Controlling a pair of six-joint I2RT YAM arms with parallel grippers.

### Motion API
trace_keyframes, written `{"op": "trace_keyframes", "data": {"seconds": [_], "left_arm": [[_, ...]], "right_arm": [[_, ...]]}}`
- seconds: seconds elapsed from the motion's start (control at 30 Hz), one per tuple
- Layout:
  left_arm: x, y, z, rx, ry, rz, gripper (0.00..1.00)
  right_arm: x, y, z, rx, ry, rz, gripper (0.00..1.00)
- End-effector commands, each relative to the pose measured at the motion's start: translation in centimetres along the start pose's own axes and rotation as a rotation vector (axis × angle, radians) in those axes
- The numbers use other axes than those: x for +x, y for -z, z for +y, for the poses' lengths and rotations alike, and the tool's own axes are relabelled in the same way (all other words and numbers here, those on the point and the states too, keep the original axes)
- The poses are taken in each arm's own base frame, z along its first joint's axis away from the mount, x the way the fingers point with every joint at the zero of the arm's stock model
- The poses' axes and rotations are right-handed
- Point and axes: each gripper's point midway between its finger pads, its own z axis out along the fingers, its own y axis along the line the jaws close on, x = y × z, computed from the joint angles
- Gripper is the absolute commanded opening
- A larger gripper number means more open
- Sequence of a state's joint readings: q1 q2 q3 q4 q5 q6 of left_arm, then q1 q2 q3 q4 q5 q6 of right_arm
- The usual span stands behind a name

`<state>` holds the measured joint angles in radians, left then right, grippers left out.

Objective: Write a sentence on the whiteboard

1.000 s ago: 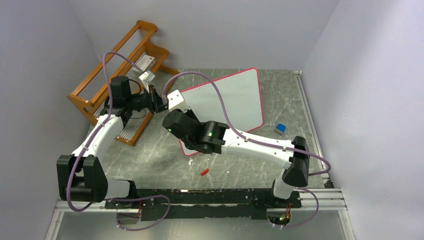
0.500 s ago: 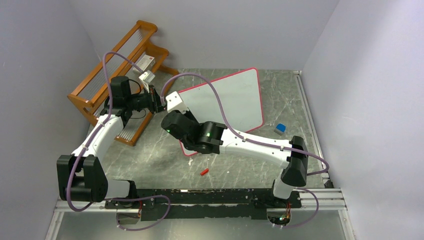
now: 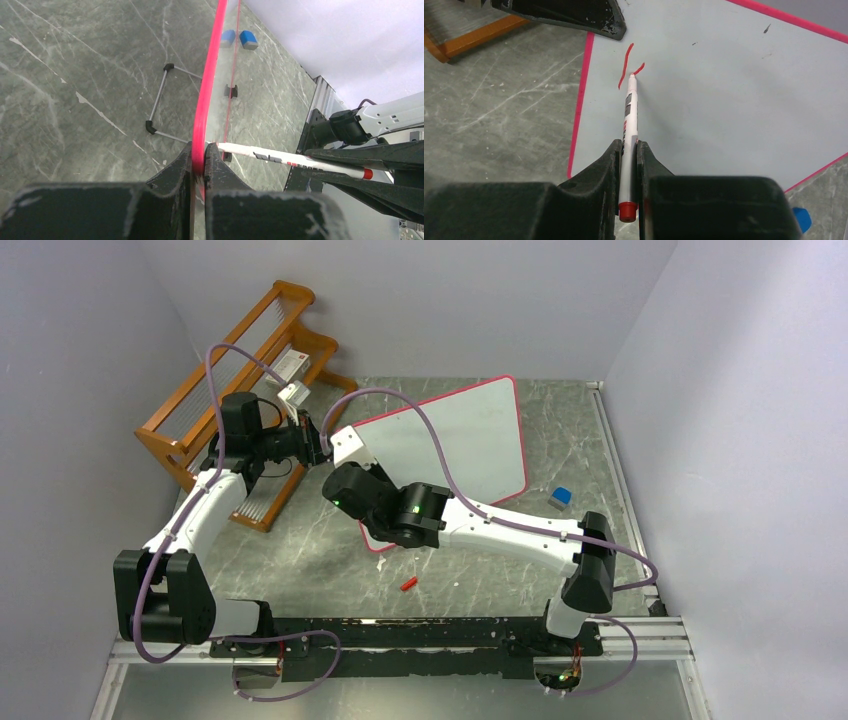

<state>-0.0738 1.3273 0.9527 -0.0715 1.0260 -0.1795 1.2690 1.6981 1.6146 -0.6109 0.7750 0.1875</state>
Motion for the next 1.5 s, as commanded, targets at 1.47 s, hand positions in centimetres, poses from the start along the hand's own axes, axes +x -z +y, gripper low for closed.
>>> {"op": "trace_keyframes", "data": {"seconds": [1.47], "left_arm": [[1.9,-0.7,1.2,-0.039,-0.034,0.049,0.05]], "right_arm": [[2.8,-0.3,-0.9,0.055,0.004,0.058,0.00]]}}
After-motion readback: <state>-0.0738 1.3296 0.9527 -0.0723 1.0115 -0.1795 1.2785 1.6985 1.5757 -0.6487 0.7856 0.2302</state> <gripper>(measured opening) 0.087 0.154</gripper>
